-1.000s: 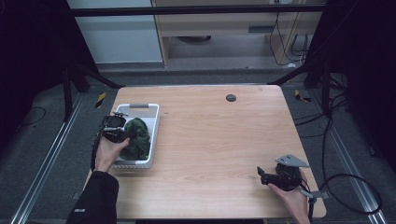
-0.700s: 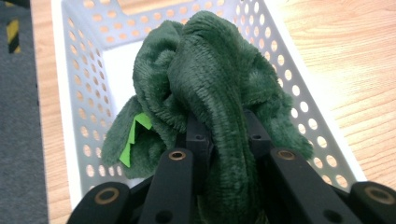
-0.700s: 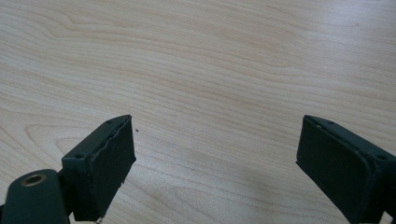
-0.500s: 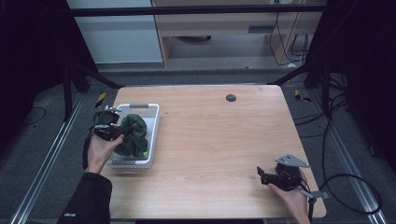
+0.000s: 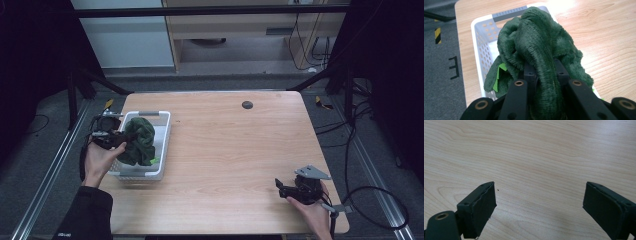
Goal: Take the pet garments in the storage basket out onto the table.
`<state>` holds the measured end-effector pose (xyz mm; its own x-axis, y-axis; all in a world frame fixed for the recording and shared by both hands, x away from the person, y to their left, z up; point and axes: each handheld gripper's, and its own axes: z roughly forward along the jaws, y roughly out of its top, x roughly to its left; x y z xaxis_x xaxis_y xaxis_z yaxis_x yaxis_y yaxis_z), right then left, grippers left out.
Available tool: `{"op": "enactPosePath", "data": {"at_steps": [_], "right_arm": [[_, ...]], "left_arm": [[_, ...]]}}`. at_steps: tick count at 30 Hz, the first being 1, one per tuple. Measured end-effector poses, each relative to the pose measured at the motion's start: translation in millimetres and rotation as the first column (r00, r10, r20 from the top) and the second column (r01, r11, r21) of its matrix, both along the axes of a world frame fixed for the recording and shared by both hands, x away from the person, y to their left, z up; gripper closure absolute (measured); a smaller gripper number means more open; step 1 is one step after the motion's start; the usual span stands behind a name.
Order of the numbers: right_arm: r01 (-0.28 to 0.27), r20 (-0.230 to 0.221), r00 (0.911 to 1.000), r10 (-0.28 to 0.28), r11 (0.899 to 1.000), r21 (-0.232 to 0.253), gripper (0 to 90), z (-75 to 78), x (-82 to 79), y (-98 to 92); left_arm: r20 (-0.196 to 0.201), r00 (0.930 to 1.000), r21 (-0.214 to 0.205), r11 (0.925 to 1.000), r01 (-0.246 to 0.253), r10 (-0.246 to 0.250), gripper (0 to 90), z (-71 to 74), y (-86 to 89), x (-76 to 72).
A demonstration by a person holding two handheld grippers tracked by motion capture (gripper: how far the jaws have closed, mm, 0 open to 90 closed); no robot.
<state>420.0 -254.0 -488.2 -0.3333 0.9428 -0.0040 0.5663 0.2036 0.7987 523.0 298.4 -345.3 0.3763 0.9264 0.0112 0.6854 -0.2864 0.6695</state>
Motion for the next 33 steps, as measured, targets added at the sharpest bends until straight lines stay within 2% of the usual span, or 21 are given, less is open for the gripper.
{"op": "enactPosePath", "data": {"at_steps": [6, 18, 29, 33], "right_arm": [[-0.002, 0.005, 1.0, 0.002, 1.0, -0.006, 11.2, -0.2, 0.1, -0.1], [-0.003, 0.009, 1.0, 0.003, 1.0, -0.008, 11.1, 0.0, -0.2, -0.2], [0.002, 0.018, 0.9998, -0.001, 1.0, -0.007, 10.4, 0.8, -0.7, -0.9], [0.004, 0.02, 0.9998, -0.004, 1.0, -0.005, 10.3, 1.3, -1.1, -0.8]], "left_arm": [[0.019, 0.9997, -0.006, 0.9999, 0.013, -0.013, 77.5, 11.4, 1.6, -6.1], [0.054, 0.9941, 0.002, 0.9956, 0.094, -0.094, 77.5, 34.1, -11.0, -23.2], [0.078, 0.9794, 0.004, 0.9825, 0.186, -0.186, 77.4, 50.2, -33.3, -36.6], [0.078, 0.9721, 0.025, 0.9752, 0.22, -0.221, 77.5, 54.8, -41.6, -39.7]]}}
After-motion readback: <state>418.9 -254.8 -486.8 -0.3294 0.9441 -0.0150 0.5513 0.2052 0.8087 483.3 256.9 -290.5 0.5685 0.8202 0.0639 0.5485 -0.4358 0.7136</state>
